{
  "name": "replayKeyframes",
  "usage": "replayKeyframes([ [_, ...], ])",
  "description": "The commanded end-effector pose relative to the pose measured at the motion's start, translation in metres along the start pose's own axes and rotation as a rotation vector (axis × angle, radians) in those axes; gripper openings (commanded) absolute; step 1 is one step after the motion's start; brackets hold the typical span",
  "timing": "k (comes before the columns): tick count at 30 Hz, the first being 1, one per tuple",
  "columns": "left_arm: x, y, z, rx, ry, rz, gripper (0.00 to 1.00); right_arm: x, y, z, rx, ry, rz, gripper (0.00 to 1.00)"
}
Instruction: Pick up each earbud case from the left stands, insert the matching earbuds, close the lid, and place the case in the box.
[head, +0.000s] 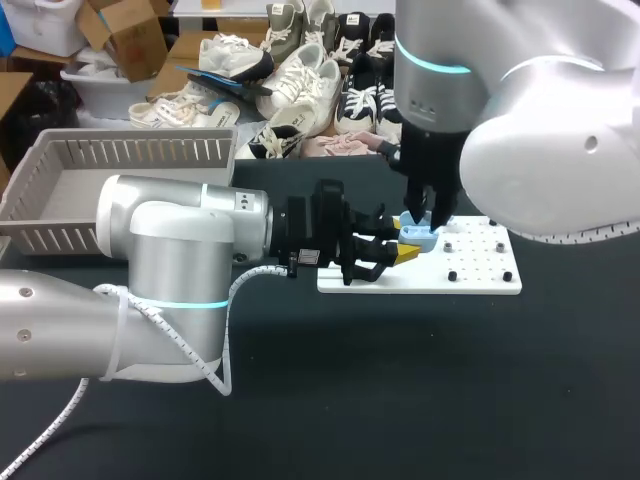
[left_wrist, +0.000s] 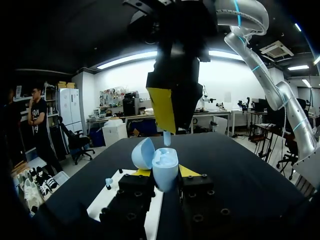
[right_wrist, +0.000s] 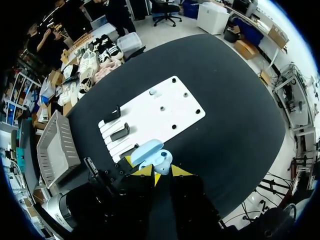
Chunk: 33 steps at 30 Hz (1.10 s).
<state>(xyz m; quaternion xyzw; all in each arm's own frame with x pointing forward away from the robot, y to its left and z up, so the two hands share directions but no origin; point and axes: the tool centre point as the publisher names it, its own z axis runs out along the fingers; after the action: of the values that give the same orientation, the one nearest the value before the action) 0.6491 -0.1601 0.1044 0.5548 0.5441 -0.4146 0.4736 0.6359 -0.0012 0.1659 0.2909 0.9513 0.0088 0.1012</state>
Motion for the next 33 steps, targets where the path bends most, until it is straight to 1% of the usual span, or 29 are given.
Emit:
replayKeyframes([
  [1,0.0006,-0.0015,0.0006,-0.008,-0.003,0.001,0.0,0.0009,-0.0013,0.0011,-0.001,-0.003,0.002,0.0],
  [19,0.0006,-0.0015,0.0006,-0.008,-0.003,0.001,0.0,-0.0012,0.0043,0.0055,-0.006,0.008,-0.007,0.0],
  [33,0.0006,-0.0015,0.0006,-0.008,-0.003,0.001,0.0,-0.0004,0.0005,0.0073,-0.017,0.022,0.004,0.0],
])
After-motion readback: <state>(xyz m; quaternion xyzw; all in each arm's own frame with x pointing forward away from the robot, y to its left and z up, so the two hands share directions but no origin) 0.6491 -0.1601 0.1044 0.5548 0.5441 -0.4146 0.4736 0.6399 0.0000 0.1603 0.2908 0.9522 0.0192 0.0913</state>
